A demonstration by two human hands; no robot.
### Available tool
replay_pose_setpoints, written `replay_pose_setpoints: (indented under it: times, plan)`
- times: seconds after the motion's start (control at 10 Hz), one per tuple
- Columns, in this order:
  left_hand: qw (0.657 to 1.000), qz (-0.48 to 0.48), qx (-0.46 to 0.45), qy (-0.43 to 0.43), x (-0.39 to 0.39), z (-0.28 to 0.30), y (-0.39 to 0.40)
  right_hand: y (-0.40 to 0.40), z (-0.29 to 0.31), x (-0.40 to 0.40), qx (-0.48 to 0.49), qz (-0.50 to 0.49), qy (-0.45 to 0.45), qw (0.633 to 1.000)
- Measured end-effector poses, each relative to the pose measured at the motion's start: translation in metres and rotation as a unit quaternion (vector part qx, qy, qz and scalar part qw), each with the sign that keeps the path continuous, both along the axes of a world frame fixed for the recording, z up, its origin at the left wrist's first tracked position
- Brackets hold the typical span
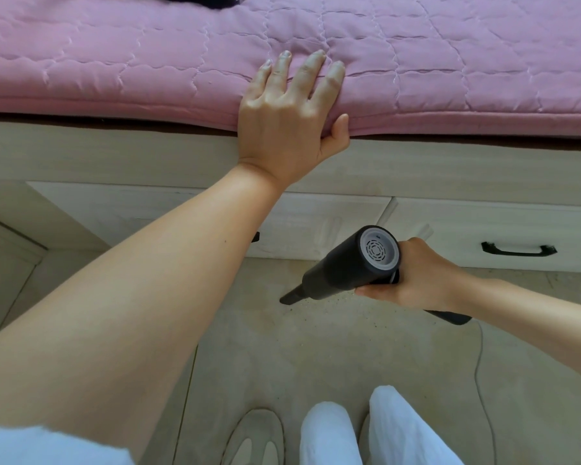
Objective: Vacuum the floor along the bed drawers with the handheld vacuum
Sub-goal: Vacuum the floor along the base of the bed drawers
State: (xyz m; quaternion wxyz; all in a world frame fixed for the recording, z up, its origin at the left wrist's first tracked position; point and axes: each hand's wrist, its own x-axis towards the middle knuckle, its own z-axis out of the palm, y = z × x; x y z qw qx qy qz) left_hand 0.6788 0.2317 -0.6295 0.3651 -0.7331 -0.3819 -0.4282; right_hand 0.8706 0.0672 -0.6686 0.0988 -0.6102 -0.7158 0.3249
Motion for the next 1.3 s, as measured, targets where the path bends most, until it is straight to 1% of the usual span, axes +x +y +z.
replay_pose_setpoints:
  times: [0.1,0.4,0.6,0.8,1.0,1.3]
  plan:
    - [1.0,0.003,0.002,0.008,-0.001,-0.001,0.0,0.001,0.003,-0.001,-0.018,0.006,0.005,1.0]
    - [1.0,0.003,0.005,0.011,-0.001,0.0,-0.001,0.006,0.005,-0.011,0.004,0.014,0.011,1.0]
    - [1.0,0.0,0.004,0.008,-0.001,0.0,0.0,0.002,0.004,-0.012,-0.027,0.044,0.027,0.998]
    - [1.0,0.0,0.005,0.006,0.0,-0.002,0.0,-0.002,0.009,-0.012,-0.052,0.081,0.016,0.995]
    - [1.0,0.0,0.005,0.003,0.0,-0.002,0.001,-0.002,0.009,-0.011,-0.053,0.076,0.018,0.996]
    - [1.0,0.0,0.006,-0.001,0.0,0.0,0.0,-0.009,0.009,-0.012,-0.134,0.119,0.053,0.982]
